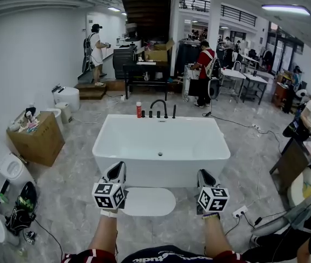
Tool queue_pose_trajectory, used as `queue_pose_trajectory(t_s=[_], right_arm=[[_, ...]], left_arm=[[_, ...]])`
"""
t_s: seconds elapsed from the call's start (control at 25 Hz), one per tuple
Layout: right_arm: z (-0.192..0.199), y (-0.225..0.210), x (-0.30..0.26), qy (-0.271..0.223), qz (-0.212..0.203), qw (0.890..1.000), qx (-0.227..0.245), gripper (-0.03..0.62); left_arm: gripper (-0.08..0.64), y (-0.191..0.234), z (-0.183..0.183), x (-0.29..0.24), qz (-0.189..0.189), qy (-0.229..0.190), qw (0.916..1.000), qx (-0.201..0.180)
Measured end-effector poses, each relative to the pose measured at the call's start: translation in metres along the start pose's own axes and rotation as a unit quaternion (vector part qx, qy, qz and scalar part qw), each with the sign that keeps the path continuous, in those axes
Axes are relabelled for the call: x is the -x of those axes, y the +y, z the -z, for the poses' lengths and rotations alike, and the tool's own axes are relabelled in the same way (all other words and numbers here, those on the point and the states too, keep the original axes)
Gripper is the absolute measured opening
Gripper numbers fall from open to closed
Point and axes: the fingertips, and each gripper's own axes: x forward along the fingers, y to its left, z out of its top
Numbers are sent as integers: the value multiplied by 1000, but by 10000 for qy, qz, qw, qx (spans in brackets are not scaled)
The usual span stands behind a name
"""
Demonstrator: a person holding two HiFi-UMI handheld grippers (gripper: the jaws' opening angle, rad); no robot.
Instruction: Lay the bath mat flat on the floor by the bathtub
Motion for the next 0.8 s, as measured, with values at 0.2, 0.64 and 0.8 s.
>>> queue_pose_trajectory(t_s=[0.2, 0.64, 0.8], right_arm=[[-1, 0, 0, -13, 30, 10000, 13, 43], [-14, -10, 7, -90, 109, 9998, 113, 35], [-20, -13, 6, -125, 143, 9997, 134, 32]], left_arm=[[17, 3, -6, 0, -11, -46, 10000, -25], [17, -13, -12, -8, 145, -88, 9998, -40], [17, -12, -16, -12, 148, -114, 9998, -26]])
